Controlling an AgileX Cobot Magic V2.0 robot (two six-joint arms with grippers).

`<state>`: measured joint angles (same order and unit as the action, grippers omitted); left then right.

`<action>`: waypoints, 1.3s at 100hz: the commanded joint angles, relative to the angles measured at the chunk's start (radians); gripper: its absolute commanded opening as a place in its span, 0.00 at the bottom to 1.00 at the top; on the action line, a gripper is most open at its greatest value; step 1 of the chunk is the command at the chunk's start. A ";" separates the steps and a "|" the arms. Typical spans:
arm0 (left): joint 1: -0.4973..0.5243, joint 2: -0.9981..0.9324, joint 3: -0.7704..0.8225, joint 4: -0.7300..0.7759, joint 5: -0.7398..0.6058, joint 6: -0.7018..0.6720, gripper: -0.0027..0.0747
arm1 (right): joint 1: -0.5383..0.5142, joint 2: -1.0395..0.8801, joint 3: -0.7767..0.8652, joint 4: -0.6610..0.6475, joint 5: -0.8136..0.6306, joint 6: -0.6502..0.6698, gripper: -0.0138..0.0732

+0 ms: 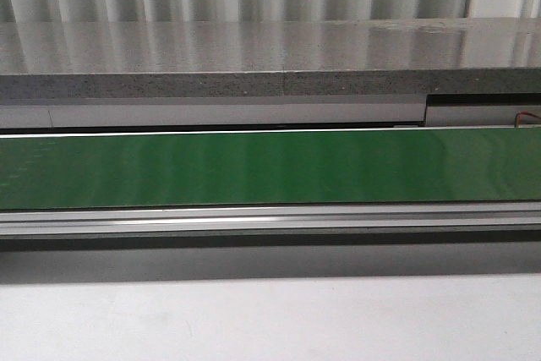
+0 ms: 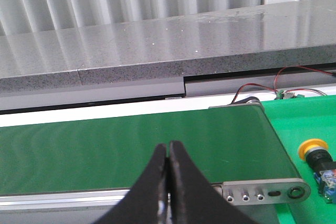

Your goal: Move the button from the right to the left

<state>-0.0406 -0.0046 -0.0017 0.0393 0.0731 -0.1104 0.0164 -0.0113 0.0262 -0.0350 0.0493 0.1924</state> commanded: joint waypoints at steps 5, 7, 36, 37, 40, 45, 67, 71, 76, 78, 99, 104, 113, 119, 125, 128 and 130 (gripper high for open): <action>0.001 -0.033 0.024 -0.008 -0.084 0.001 0.01 | 0.000 -0.009 -0.016 -0.013 -0.083 -0.004 0.08; 0.001 -0.033 0.024 -0.008 -0.084 0.001 0.01 | 0.000 -0.009 -0.016 -0.013 -0.083 -0.004 0.08; 0.001 -0.033 0.024 -0.008 -0.084 0.001 0.01 | 0.000 -0.009 -0.016 -0.013 -0.083 -0.004 0.08; 0.001 -0.033 0.024 -0.008 -0.084 0.001 0.01 | 0.000 -0.009 -0.016 -0.013 -0.083 -0.004 0.08; 0.001 -0.033 0.024 -0.008 -0.084 0.001 0.01 | 0.000 -0.009 -0.016 -0.013 -0.083 -0.004 0.08; 0.001 -0.033 0.024 -0.008 -0.084 0.001 0.01 | 0.000 -0.009 -0.016 -0.013 -0.083 -0.004 0.08; 0.001 -0.033 0.024 -0.008 -0.084 0.001 0.01 | 0.000 -0.009 -0.016 -0.013 -0.118 -0.004 0.08; 0.001 -0.033 0.024 -0.008 -0.084 0.001 0.01 | 0.000 -0.009 -0.016 -0.013 -0.132 -0.004 0.08; 0.001 -0.033 0.024 -0.008 -0.084 0.001 0.01 | 0.000 -0.009 -0.020 -0.013 -0.136 -0.004 0.08; 0.001 -0.033 0.024 -0.008 -0.084 0.001 0.01 | 0.000 -0.009 -0.024 -0.013 -0.130 -0.004 0.08; 0.001 -0.033 0.024 -0.008 -0.084 0.001 0.01 | 0.000 0.017 -0.177 0.035 0.042 -0.004 0.08; 0.001 -0.033 0.024 -0.008 -0.084 0.001 0.01 | -0.001 0.046 -0.235 0.053 0.100 -0.004 0.08; 0.001 -0.033 0.024 -0.008 -0.084 0.001 0.01 | -0.001 0.130 -0.368 0.055 0.275 -0.004 0.08; 0.001 -0.033 0.024 -0.008 -0.084 0.001 0.01 | -0.001 0.209 -0.465 0.055 0.394 -0.004 0.08; 0.001 -0.033 0.024 -0.008 -0.084 0.001 0.01 | -0.001 0.287 -0.547 0.055 0.521 -0.004 0.08; 0.001 -0.033 0.024 -0.008 -0.084 0.001 0.01 | -0.001 0.338 -0.597 0.055 0.572 -0.004 0.08; 0.001 -0.033 0.024 -0.008 -0.084 0.001 0.01 | -0.001 0.358 -0.626 0.055 0.608 -0.004 0.08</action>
<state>-0.0406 -0.0046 -0.0017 0.0393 0.0731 -0.1104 0.0164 0.2222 -0.4517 0.0185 0.5538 0.1924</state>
